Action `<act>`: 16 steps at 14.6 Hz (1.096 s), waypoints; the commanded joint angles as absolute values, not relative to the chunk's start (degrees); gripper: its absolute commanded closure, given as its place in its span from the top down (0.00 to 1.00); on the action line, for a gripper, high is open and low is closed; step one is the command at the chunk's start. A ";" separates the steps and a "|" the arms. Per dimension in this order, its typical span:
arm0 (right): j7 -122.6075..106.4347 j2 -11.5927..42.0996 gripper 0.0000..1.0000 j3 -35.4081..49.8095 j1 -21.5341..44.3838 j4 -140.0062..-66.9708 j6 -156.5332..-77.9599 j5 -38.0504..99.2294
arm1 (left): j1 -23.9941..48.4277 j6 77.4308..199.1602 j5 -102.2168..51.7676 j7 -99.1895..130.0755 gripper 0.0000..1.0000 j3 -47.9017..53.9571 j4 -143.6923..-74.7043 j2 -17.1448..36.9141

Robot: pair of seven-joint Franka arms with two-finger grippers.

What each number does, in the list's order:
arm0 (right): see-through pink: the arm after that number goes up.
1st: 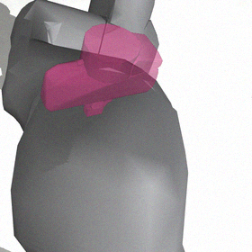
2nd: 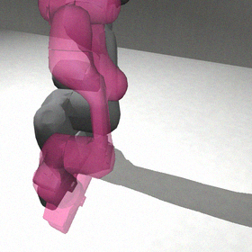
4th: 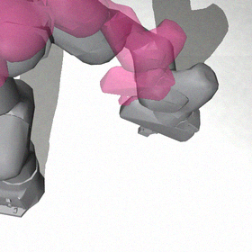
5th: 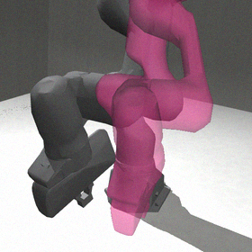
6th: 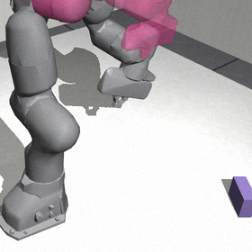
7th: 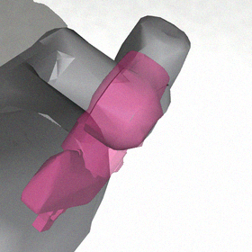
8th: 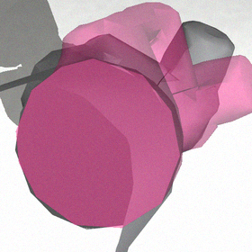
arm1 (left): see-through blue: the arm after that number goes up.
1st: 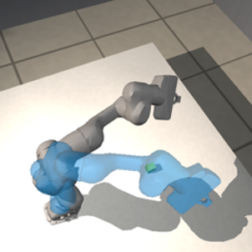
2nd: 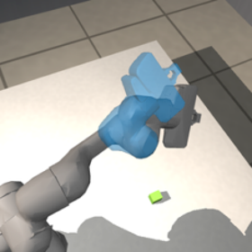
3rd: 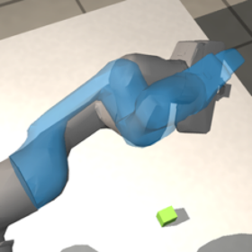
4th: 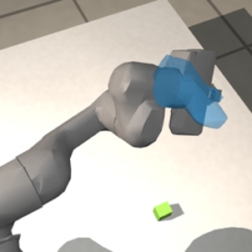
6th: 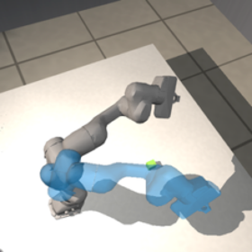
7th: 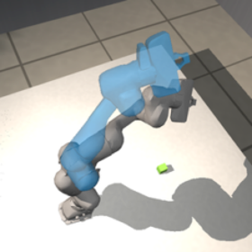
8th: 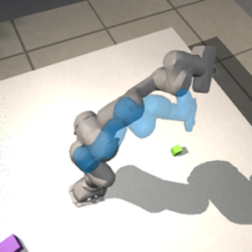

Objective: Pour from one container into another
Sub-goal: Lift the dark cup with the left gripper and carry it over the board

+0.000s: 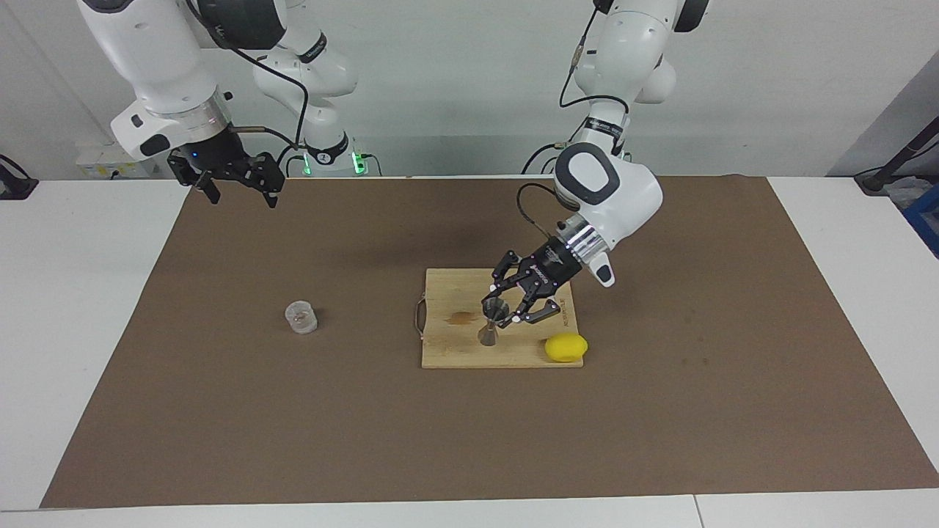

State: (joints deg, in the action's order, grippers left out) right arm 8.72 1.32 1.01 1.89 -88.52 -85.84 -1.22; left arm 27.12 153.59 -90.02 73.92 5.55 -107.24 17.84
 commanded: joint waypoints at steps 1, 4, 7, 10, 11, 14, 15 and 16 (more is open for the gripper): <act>7.73 -0.09 1.00 1.32 1.49 -90.09 -86.22 -0.88 | 30.31 157.49 -93.94 74.27 0.00 4.75 -107.40 18.46; 7.73 -0.09 1.00 1.32 1.49 -90.09 -86.22 -0.88 | 32.08 158.64 -94.92 74.27 0.00 4.83 -107.84 18.54; 7.73 -0.09 1.00 1.32 1.49 -90.09 -86.13 -0.88 | 33.47 158.82 -95.10 74.18 0.00 4.83 -108.71 18.37; 7.73 -0.09 1.00 1.32 1.49 -90.09 -85.87 -0.88 | 34.98 160.92 -95.80 74.18 0.00 4.75 -109.07 18.46; 7.73 -0.09 1.00 1.32 1.49 -90.09 -85.96 -0.88 | 34.98 161.01 -95.80 74.18 0.00 4.75 -109.07 18.54; 7.82 -0.09 1.00 1.32 1.41 -90.00 -85.96 -0.88 | 34.98 160.93 -95.71 74.18 0.00 4.75 -109.07 19.42; 7.82 -0.09 1.00 1.32 1.41 -90.00 -85.70 -0.88 | 34.98 160.93 -95.71 74.18 0.00 4.75 -109.07 19.42; 7.82 -0.09 1.00 1.23 1.32 -90.00 -85.69 -0.88 | 34.89 160.93 -95.71 74.18 0.00 4.75 -109.07 19.42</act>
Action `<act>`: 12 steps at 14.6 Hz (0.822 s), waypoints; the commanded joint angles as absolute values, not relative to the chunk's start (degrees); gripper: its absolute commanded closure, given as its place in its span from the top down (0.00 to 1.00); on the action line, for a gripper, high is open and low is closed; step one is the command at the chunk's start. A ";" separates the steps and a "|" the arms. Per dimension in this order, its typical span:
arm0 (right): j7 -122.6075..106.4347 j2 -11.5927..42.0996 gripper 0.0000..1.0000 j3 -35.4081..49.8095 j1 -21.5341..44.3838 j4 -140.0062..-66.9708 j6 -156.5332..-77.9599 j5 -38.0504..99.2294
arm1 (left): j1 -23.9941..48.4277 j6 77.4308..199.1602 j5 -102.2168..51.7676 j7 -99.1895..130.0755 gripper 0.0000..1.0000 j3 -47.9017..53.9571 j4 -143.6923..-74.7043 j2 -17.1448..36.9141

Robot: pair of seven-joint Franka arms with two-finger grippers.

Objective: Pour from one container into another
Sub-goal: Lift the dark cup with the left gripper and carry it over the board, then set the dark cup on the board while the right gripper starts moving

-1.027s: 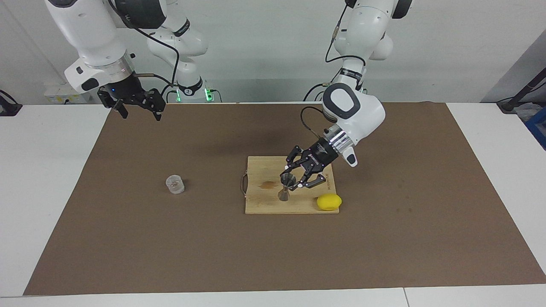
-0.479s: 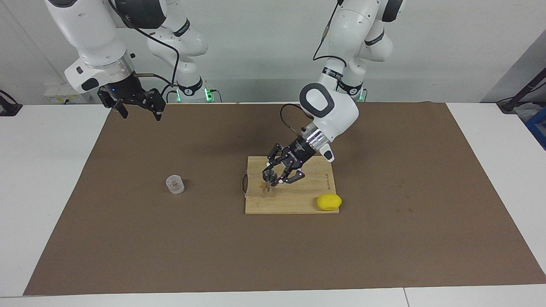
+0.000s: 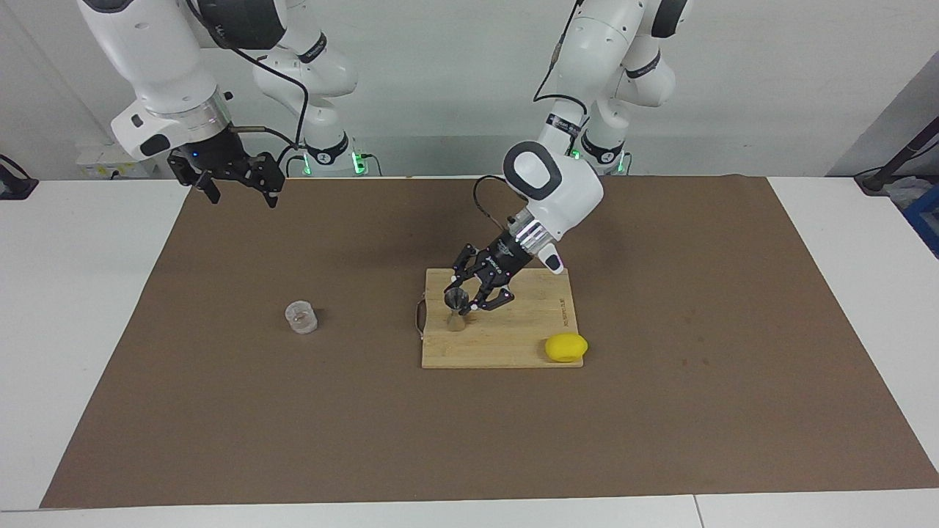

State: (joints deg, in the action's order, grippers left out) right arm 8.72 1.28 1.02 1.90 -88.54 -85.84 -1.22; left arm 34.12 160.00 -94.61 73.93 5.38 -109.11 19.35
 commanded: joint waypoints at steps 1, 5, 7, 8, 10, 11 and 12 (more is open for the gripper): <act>7.74 -0.09 1.00 1.32 1.23 -90.00 -85.69 -0.88 | 34.89 160.93 -95.71 74.27 0.00 4.66 -109.07 19.42; 7.21 -0.09 1.00 1.32 1.05 -90.00 -86.22 -0.88 | 34.37 160.84 -94.75 74.44 0.31 4.66 -109.25 19.60; 7.29 -0.09 1.00 1.32 1.05 -90.09 -86.48 -0.88 | 34.71 160.84 -94.66 74.44 1.00 4.66 -109.86 19.60; 7.82 -0.09 1.00 1.23 1.05 -90.09 -87.09 -0.88 | 34.89 160.84 -94.40 74.44 1.00 4.66 -109.86 19.60; 8.26 0.00 1.00 1.23 1.05 -90.09 -88.06 -0.88 | 34.72 160.67 -93.96 74.53 1.00 4.66 -109.95 19.51; 9.31 0.00 1.00 1.23 1.05 -90.09 -88.15 -0.88 | 34.63 160.49 -93.26 74.53 1.00 4.66 -109.95 19.42; 11.58 0.09 1.00 1.23 1.05 -90.09 -88.15 -0.88 | 34.72 160.49 -91.86 74.53 1.00 4.66 -110.04 19.34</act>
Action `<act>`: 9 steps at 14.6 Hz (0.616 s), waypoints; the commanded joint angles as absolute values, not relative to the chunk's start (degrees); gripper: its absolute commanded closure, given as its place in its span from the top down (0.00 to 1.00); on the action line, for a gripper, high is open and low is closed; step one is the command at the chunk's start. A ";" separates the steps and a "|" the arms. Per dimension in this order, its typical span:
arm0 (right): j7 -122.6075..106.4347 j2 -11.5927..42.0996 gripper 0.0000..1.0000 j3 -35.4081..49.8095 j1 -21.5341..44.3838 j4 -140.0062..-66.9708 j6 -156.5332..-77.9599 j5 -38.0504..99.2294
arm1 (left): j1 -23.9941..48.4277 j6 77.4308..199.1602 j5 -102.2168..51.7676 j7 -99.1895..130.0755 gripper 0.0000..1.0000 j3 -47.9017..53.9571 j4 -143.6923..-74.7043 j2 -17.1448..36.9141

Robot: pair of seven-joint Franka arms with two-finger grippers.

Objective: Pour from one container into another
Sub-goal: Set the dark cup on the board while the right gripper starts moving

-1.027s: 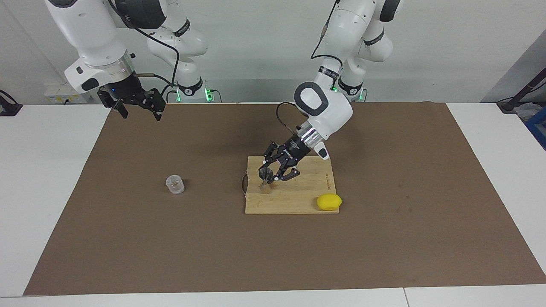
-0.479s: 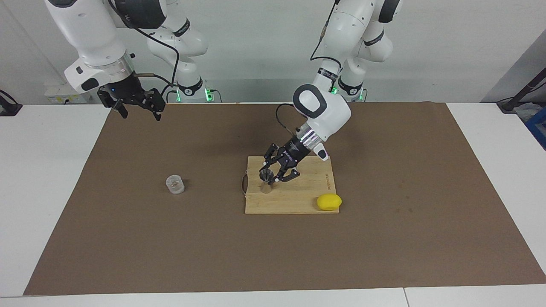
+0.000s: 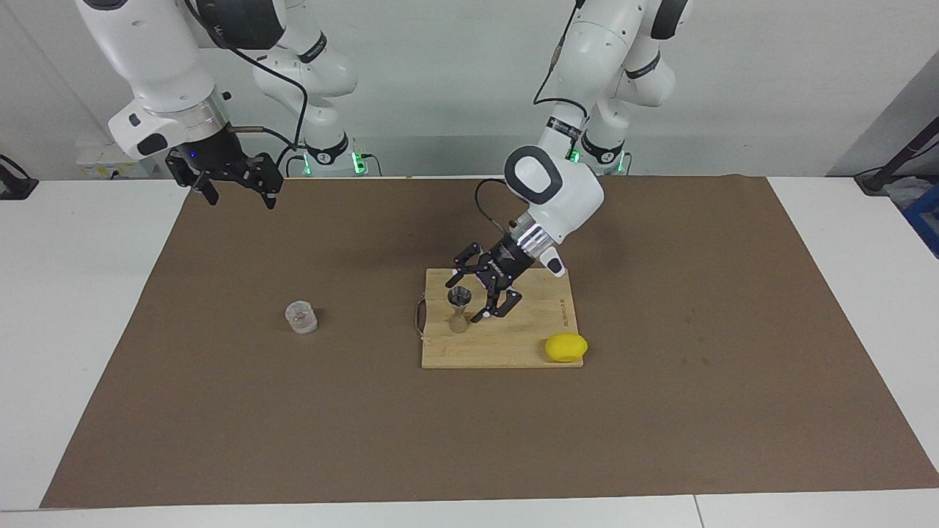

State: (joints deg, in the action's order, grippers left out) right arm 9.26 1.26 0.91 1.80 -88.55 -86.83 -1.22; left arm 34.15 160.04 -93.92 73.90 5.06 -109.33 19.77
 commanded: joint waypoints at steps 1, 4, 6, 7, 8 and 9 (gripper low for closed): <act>14.04 0.26 1.00 1.23 1.14 -90.09 -88.15 -0.88 | 34.98 160.49 -90.45 74.53 1.00 4.75 -110.30 19.07; 23.25 0.88 1.00 1.23 1.23 -89.91 -88.15 -0.88 | 36.30 160.31 -86.41 74.62 1.00 4.75 -110.74 16.19; 29.50 1.93 1.00 1.32 1.14 -89.91 -89.29 -0.70 | 36.30 159.53 -86.05 75.58 1.00 4.75 -111.88 13.29; 32.84 2.37 1.00 1.32 1.23 -89.91 -90.17 -0.70 | 36.21 158.83 -85.87 76.19 1.00 4.66 -112.41 12.14; 36.26 3.16 1.00 1.23 1.06 -89.91 -90.96 -0.18 | 35.95 157.77 -85.26 76.64 1.00 4.66 -112.93 10.91; 39.52 3.86 1.00 1.23 0.45 -89.91 -92.01 1.91 | 35.60 156.98 -83.69 76.81 1.00 4.57 -113.20 9.85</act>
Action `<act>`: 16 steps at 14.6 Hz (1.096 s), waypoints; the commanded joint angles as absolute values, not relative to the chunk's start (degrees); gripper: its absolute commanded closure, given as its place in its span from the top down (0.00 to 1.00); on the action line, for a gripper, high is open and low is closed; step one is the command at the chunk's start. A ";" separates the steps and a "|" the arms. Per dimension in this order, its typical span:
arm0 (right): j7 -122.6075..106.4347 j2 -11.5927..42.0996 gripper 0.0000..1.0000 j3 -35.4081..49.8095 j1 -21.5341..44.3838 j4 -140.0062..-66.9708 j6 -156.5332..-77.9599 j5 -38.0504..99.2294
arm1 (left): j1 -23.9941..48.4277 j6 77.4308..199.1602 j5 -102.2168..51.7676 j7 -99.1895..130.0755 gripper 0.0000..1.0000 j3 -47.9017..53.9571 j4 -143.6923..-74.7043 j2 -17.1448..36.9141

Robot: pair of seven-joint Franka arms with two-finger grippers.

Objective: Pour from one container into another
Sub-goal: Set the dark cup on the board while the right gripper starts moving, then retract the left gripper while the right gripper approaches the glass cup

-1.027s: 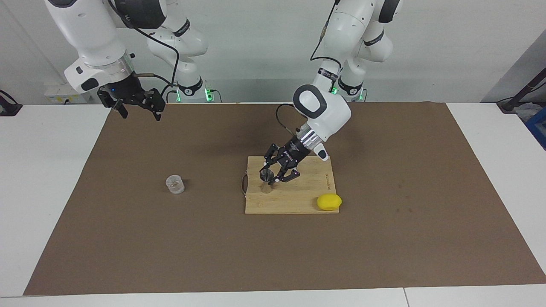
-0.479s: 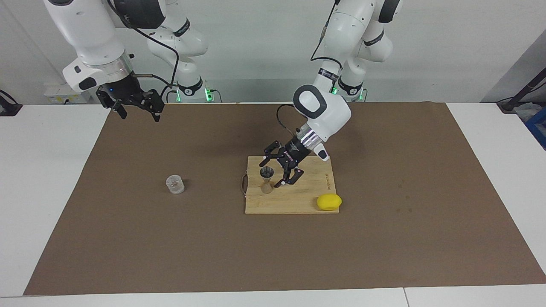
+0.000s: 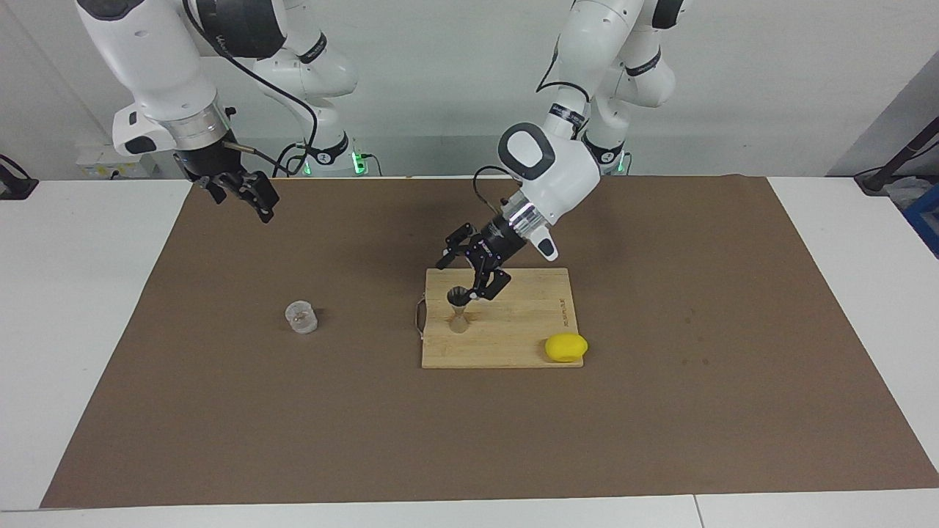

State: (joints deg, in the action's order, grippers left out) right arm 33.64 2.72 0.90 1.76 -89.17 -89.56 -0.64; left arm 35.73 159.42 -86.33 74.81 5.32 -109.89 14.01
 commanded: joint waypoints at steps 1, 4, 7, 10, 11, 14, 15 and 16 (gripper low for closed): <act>42.86 4.74 1.00 1.14 -0.34 -90.09 -93.24 3.24 | 34.99 156.36 -80.80 77.34 1.00 4.48 -113.20 9.23; 51.22 6.84 1.00 1.23 -1.40 -91.32 -97.38 4.39 | 31.83 155.83 -64.91 78.40 1.00 4.22 -112.41 8.62; 53.26 11.76 1.00 1.14 -4.30 -91.23 -99.75 9.39 | 26.82 151.80 -48.40 78.40 1.00 3.87 -110.93 7.47; 53.26 16.77 1.00 1.14 -6.23 -91.32 -100.81 11.34 | 20.32 148.81 -31.17 77.96 1.00 3.87 -110.48 5.54; 53.26 18.18 1.00 1.23 -7.11 -91.23 -101.33 11.42 | 18.39 148.19 -25.37 78.05 1.00 3.87 -110.39 5.02; 53.26 19.51 1.00 1.14 -7.38 -94.20 -106.68 14.58 | 13.99 145.83 -10.25 78.40 1.00 3.87 -110.39 2.99; 53.26 19.60 1.00 1.23 -7.99 -95.26 -107.83 14.68 | 12.67 143.20 -4.19 77.79 1.00 3.87 -110.39 2.47; 53.26 19.86 1.00 1.23 -8.35 -95.36 -108.19 15.11 | 11.18 141.35 0.22 77.26 1.00 3.87 -110.39 2.20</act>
